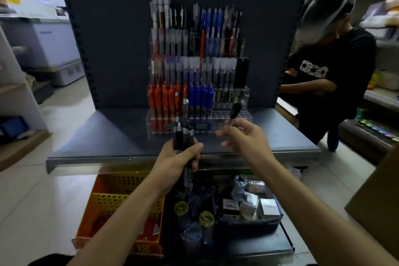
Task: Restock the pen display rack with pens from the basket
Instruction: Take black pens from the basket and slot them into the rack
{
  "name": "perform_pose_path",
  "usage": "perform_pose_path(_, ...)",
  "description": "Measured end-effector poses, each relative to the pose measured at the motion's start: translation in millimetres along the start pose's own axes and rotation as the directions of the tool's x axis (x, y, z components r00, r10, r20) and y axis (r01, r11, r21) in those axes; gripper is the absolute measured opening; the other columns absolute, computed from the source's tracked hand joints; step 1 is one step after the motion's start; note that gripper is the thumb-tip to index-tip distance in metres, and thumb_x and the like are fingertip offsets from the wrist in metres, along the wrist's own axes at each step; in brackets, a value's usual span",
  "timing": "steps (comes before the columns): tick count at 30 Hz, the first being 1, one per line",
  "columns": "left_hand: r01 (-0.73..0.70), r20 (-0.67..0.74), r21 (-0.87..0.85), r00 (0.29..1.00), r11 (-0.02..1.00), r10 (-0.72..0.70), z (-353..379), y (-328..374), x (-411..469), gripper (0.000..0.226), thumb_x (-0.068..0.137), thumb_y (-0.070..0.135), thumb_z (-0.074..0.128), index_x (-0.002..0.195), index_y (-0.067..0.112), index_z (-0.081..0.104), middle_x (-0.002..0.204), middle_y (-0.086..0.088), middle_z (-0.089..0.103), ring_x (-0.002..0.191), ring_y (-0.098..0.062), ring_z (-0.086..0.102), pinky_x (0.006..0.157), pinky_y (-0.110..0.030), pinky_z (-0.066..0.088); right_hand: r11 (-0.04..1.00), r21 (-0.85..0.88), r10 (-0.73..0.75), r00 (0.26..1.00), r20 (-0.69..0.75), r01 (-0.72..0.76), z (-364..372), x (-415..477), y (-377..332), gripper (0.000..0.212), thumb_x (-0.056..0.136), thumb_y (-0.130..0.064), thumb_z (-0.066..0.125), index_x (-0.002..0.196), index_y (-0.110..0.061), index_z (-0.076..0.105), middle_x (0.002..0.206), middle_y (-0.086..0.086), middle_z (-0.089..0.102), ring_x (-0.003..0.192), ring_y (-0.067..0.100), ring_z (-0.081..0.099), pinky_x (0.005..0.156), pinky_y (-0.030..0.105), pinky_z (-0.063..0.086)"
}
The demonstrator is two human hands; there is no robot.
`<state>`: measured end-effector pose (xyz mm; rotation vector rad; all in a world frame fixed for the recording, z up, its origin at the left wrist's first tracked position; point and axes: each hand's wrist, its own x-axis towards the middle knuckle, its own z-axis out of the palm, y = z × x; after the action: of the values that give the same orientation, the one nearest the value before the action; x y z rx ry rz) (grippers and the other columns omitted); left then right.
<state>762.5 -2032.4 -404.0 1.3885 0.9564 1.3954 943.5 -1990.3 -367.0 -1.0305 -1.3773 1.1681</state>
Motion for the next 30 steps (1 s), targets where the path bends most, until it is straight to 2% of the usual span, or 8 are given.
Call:
perform_pose_path(3,0.004,-0.012,-0.086,1.0,0.996,-0.006,-4,-2,14,0.013,0.084,0.027,0.068,0.08,0.017,0.061,0.066,-0.003,0.052,0.054,-0.017,0.05,0.058,-0.031,0.045,0.979,-0.144,-0.159,0.983,-0.092,0.145,-2,15,5,0.015,0.096,-0.022,0.061,0.084,-0.016,0.068,0.059,0.0,0.062,0.051,0.012,0.05,0.049,0.024,0.042)
perform_pose_path(5,-0.002,-0.012,-0.123,1.0,0.992,0.0,-3,-1,24,0.015,0.085,0.026,0.069,0.082,0.015,0.059,0.065,-0.002,0.051,0.053,-0.016,0.049,0.056,-0.03,0.044,0.946,-0.25,-0.249,0.957,-0.146,0.208,-2,28,7,0.02,0.094,-0.027,0.063,0.08,-0.014,0.069,0.057,0.002,0.05,0.054,0.014,0.043,0.052,0.029,0.038)
perform_pose_path(8,-0.003,0.012,-0.127,1.0,0.992,0.005,3,3,36,0.018,0.083,0.027,0.069,0.084,0.013,0.058,0.065,-0.002,0.051,0.054,-0.017,0.049,0.056,-0.031,0.044,0.92,-0.317,-0.304,0.932,-0.2,0.231,0,50,3,0.017,0.093,-0.028,0.063,0.084,-0.017,0.071,0.067,0.001,0.062,0.063,0.013,0.055,0.061,0.036,0.048)
perform_pose_path(14,-0.019,0.092,-0.096,0.995,0.995,0.028,10,6,49,0.018,0.083,0.026,0.066,0.087,0.011,0.058,0.064,-0.002,0.053,0.054,-0.017,0.051,0.057,-0.03,0.047,0.813,-0.509,-0.422,0.887,-0.185,0.281,5,90,-3,0.007,0.094,-0.02,0.061,0.089,-0.016,0.063,0.073,-0.008,0.062,0.067,0.003,0.057,0.056,0.009,0.04)
perform_pose_path(16,-0.008,0.096,-0.095,0.995,0.995,0.017,9,4,49,0.021,0.084,0.026,0.066,0.091,0.008,0.057,0.064,-0.001,0.053,0.055,-0.017,0.052,0.058,-0.029,0.047,0.775,-0.578,-0.411,0.898,-0.155,0.255,7,99,0,0.007,0.094,-0.02,0.061,0.091,-0.016,0.064,0.074,-0.01,0.062,0.07,0.004,0.059,0.06,0.013,0.045)
perform_pose_path(20,0.023,0.05,-0.065,0.999,0.998,-0.02,7,0,51,0.028,0.082,0.031,0.066,0.092,0.007,0.057,0.063,-0.002,0.054,0.057,-0.018,0.053,0.061,-0.031,0.048,0.658,-0.733,-0.31,0.949,-0.056,0.172,12,110,4,0.009,0.092,-0.026,0.061,0.09,-0.018,0.065,0.081,-0.002,0.068,0.08,0.022,0.065,0.073,0.042,0.056)
perform_pose_path(24,0.014,0.022,-0.039,1.0,0.999,-0.013,10,-2,51,0.03,0.082,0.033,0.065,0.094,0.006,0.058,0.06,-0.003,0.053,0.057,-0.019,0.053,0.063,-0.03,0.05,0.495,-0.86,-0.25,0.968,-0.008,0.121,22,108,2,0.014,0.089,-0.028,0.062,0.092,-0.017,0.07,0.09,0.006,0.072,0.089,0.032,0.065,0.074,0.042,0.055)
perform_pose_path(30,0.012,0.039,-0.038,0.999,0.999,-0.01,12,2,50,0.03,0.082,0.033,0.064,0.093,0.006,0.058,0.059,-0.003,0.054,0.057,-0.017,0.053,0.062,-0.027,0.049,0.609,-0.786,-0.31,0.944,-0.112,0.107,22,100,4,0.016,0.089,-0.032,0.064,0.096,-0.018,0.068,0.086,-0.001,0.069,0.086,0.023,0.064,0.073,0.034,0.049)
